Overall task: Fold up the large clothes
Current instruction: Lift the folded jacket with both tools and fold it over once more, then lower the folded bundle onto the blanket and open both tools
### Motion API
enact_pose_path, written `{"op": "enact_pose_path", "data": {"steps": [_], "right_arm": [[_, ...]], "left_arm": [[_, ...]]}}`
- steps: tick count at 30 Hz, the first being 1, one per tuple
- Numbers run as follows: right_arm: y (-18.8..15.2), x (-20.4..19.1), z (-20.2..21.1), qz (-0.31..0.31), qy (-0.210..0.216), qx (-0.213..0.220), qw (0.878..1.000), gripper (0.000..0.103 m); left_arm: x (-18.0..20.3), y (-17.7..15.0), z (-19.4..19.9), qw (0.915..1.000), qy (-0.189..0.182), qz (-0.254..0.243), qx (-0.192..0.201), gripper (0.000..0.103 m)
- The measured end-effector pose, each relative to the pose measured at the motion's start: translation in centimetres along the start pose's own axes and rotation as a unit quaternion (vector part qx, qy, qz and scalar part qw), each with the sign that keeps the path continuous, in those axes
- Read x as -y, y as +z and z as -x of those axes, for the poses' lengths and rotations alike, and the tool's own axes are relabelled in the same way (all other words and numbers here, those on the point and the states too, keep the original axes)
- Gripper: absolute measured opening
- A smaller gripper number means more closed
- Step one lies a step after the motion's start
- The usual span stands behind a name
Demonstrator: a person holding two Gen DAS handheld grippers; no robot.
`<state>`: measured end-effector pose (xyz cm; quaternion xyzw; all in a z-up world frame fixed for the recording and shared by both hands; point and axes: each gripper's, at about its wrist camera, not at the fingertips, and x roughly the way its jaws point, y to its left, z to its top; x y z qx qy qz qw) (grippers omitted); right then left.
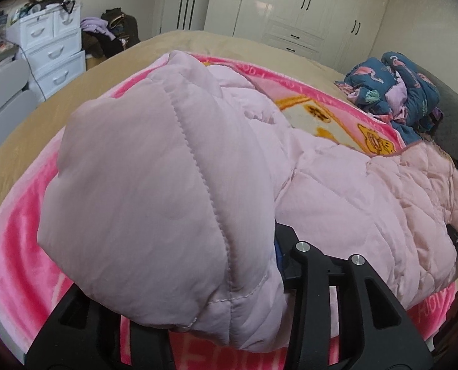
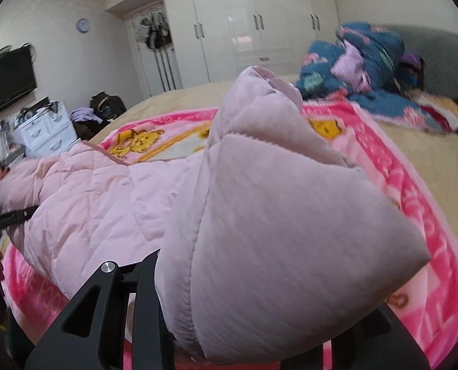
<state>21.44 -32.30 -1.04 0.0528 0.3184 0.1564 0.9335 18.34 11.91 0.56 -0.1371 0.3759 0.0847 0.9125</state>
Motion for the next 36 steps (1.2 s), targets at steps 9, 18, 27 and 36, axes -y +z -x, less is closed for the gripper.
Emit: {"op": "enact_pose_path", "data": {"steps": [9, 18, 27, 36], "right_arm": [[-2.1, 2.2, -2.4, -0.084, -0.007, -0.053, 0.995, 0.045], [-3.6, 4.3, -2.6, -0.173, -0.018, -0.080, 0.981, 0.079], [-4.2, 4.7, -0.5, -0.188, -0.016, -0.084, 0.978, 0.092], [-5.1, 5.1, 1.9, -0.192, -0.022, -0.074, 0.978, 0.098]], "left_arm": [[-0.5, -1.0, -1.1, 0.9999, 0.008, 0.009, -0.011, 0.042], [-1.1, -1.5, -1.2, 0.9996, 0.007, 0.022, -0.019, 0.049], [-1.5, -1.8, -1.0, 0.9993, 0.007, 0.029, -0.023, 0.054], [-1.9, -2.5, 0.0, 0.9991, 0.015, 0.028, -0.028, 0.071]]}}
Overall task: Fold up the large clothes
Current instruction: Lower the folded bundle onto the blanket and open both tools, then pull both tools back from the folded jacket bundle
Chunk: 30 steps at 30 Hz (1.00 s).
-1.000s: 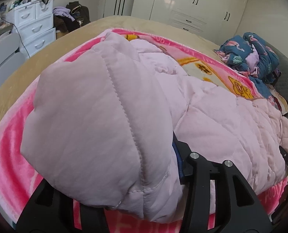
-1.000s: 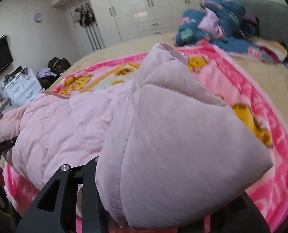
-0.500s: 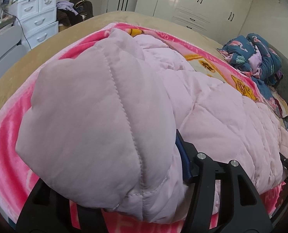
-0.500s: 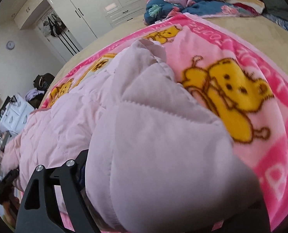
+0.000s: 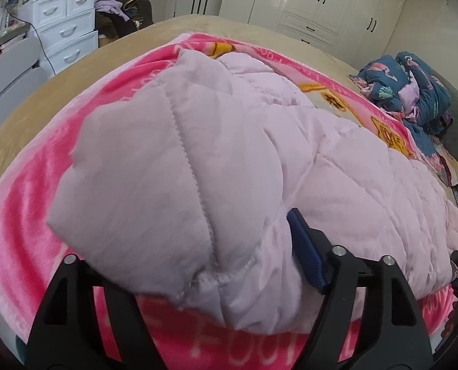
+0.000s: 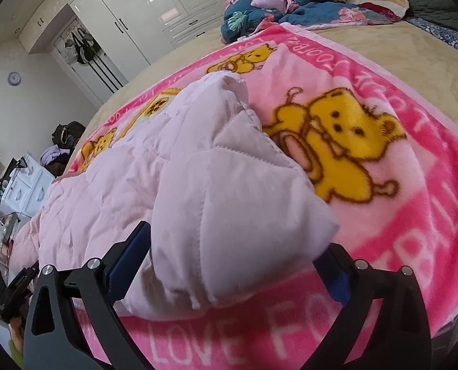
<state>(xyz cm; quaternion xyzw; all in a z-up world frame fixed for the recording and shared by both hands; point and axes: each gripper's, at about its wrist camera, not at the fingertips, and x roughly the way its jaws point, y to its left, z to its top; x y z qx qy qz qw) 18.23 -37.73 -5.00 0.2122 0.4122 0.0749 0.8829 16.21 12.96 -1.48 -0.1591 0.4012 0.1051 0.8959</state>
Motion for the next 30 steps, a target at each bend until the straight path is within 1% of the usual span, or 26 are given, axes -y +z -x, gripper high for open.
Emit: {"op": "enact_pose_path", "data": {"steps": [6, 11, 16, 19, 22, 26, 30], "right_arm": [[-0.7, 0.1, 1.5, 0.006, -0.002, 0.008, 1.000, 0.098], [-1.3, 0.4, 2.8, 0.011, -0.007, 0.020, 1.000, 0.099], [-2.2, 0.7, 4.1, 0.019, -0.018, 0.030, 0.999, 0.099], [-2.5, 0.8, 5.0, 0.024, -0.026, 0.040, 0.999, 0.099], [-3.0, 0.5, 6.1, 0.034, -0.034, 0.054, 0.997, 0.099], [-3.5, -0.9, 7.8, 0.055, -0.030, 0.075, 0.995, 0.099], [-3.9, -2.7, 9.7, 0.083, -0.023, 0.100, 0.991, 0.099]], "left_arm": [[-0.6, -0.8, 1.1, 1.0000, 0.006, 0.004, 0.003, 0.087], [-1.3, -1.5, 2.3, 0.9999, 0.007, 0.006, 0.008, 0.094], [-2.1, -2.2, 3.6, 0.9998, 0.007, 0.011, 0.016, 0.094], [-2.8, -2.5, 4.6, 0.9993, 0.025, 0.011, 0.026, 0.094], [-3.7, -2.6, 5.7, 0.9989, 0.027, 0.020, 0.033, 0.094], [-4.5, -2.6, 7.6, 0.9980, 0.025, 0.027, 0.050, 0.094], [-4.4, -2.5, 9.5, 0.9971, 0.020, 0.027, 0.068, 0.094]]}}
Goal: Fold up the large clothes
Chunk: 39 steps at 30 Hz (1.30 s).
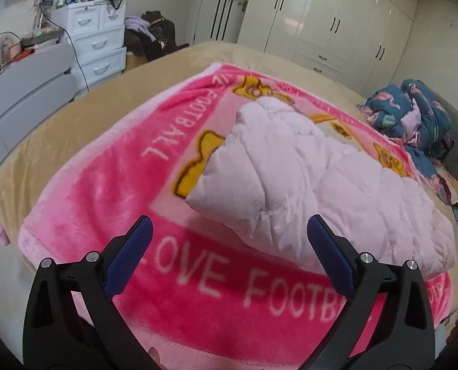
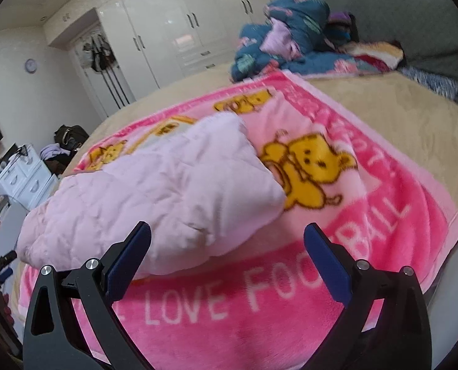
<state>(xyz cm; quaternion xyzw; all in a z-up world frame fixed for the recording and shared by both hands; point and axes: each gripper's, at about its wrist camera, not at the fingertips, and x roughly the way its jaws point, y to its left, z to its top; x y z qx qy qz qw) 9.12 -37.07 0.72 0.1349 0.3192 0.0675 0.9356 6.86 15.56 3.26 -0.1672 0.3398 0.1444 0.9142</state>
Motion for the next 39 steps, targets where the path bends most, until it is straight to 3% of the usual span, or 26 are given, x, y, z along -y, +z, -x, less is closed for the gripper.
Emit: {"op": "enact_pose_path", "data": {"steps": [10, 19, 29, 39], "right_arm": [[0.3, -4.2, 4.5, 0.062, 0.038, 0.045, 0.996, 0.099], [-1.0, -6.3, 6.6, 0.095, 0.054, 0.057, 0.992, 0.099], [-3.2, -7.0, 7.1, 0.122, 0.057, 0.040, 0.990, 0.099], [-5.9, -8.1, 6.6, 0.147, 0.072, 0.008, 0.986, 0.099]], "left_arm": [[2.6, -0.4, 3.7, 0.9985, -0.024, -0.038, 0.031, 0.094], [5.7, -2.0, 5.3, 0.9945, -0.049, -0.082, 0.042, 0.094], [8.4, -4.9, 5.9, 0.9897, -0.073, -0.116, 0.043, 0.094], [10.2, -8.7, 5.6, 0.9847, -0.103, -0.140, 0.019, 0.094]]}}
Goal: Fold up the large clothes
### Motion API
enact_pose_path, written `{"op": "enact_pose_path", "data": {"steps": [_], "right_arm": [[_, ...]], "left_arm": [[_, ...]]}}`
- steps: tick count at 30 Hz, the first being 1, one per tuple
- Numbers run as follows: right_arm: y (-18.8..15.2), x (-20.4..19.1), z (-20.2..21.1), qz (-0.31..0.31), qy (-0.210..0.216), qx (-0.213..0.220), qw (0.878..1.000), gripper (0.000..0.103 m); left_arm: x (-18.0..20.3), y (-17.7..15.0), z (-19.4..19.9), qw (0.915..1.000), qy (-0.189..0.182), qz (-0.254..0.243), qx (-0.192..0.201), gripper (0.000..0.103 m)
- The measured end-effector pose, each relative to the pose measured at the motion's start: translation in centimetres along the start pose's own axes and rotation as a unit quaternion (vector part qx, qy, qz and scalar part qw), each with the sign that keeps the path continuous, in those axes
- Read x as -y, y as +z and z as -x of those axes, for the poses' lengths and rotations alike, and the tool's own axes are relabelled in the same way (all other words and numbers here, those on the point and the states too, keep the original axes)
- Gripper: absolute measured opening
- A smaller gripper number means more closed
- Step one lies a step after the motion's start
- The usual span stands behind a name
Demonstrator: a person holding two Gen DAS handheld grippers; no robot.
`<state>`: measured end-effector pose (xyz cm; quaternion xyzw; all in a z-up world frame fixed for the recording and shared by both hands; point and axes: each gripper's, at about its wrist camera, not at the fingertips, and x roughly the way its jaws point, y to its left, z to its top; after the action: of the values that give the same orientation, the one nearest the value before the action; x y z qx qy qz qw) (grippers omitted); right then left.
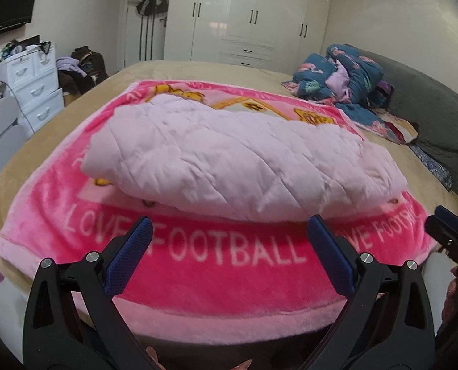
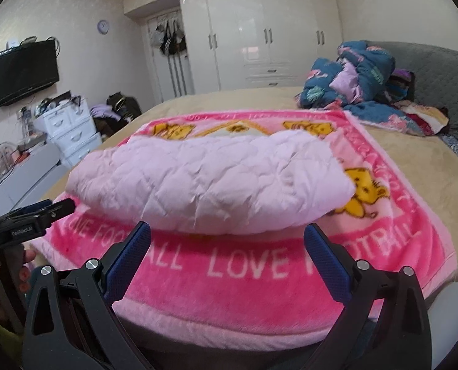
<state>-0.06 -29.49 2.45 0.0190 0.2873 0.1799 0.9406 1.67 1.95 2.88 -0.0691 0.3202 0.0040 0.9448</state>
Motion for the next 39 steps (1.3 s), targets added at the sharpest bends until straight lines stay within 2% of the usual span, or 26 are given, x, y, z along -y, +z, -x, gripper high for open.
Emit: {"op": "enact_pose_path", "data": {"steps": [8, 39], "right_arm": [[-1.6, -0.6, -1.1, -0.012, 0.013, -0.019, 1.000, 0.099], [-1.4, -0.9, -0.9, 0.000, 0.007, -0.017, 1.000, 0.099]], "left_arm": [[1.4, -1.1, 0.1, 0.9998, -0.010, -0.015, -0.004, 0.094], [0.9, -1.1, 0.2, 0.9999, 0.006, -0.007, -0.009, 0.094]]}}
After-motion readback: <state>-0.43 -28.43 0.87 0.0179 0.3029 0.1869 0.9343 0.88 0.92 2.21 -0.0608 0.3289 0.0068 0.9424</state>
